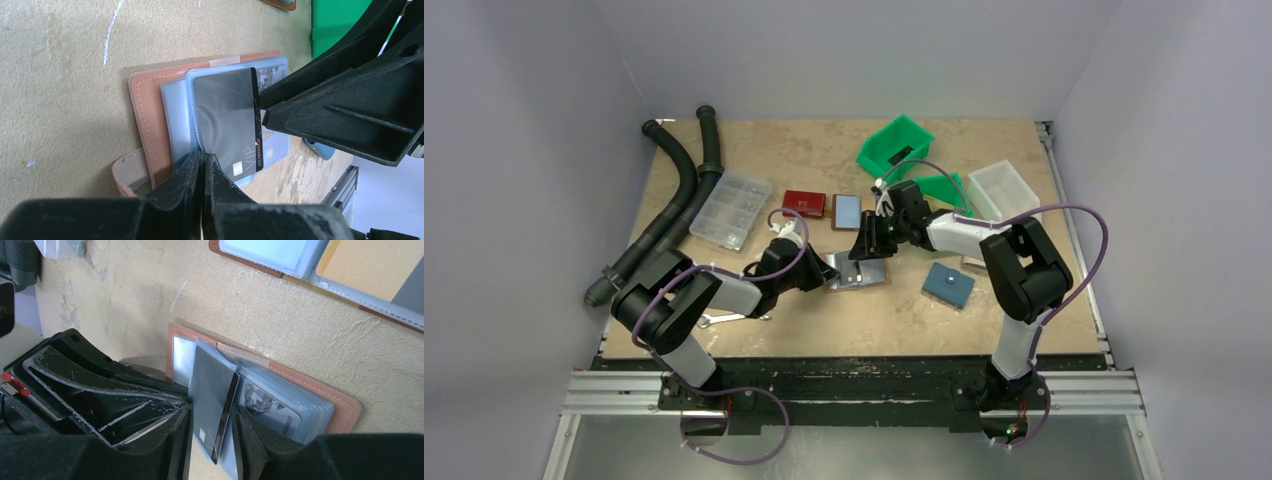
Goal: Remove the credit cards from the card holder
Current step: Remove the credit card from the card holder.
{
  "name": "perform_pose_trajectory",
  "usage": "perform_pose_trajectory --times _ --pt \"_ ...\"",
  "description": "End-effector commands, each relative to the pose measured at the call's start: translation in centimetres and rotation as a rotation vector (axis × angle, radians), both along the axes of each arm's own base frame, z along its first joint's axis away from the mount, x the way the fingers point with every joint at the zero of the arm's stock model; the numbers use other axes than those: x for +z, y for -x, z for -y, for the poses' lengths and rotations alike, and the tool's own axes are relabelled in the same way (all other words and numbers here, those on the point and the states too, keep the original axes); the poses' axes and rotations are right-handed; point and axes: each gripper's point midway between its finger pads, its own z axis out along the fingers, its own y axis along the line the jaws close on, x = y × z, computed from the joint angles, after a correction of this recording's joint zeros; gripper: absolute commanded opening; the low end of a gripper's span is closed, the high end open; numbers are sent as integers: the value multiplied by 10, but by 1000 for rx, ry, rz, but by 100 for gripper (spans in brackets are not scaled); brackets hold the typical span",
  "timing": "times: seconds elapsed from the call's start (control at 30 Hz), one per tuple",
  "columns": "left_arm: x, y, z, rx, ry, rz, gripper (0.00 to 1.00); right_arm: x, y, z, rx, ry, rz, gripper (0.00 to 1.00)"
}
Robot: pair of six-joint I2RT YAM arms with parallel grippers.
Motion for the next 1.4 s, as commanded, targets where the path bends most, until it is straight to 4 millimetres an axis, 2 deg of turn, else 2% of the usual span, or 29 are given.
perform_pose_trajectory --times 0.0,0.33,0.6,1.13,1.37 --pt "-18 12 -3 -12 -28 -52 0 -14 4 8 -31 70 -50 42" --pt "-16 13 -7 3 -25 -48 0 3 2 8 -31 72 -40 44" --pt "-15 13 -6 3 -18 -45 0 11 9 8 -30 53 -53 44" --pt "-8 14 3 -24 43 -30 0 -3 15 4 -19 64 -82 42" --pt "-11 16 5 -33 51 -40 0 -7 16 4 -18 73 -86 42"
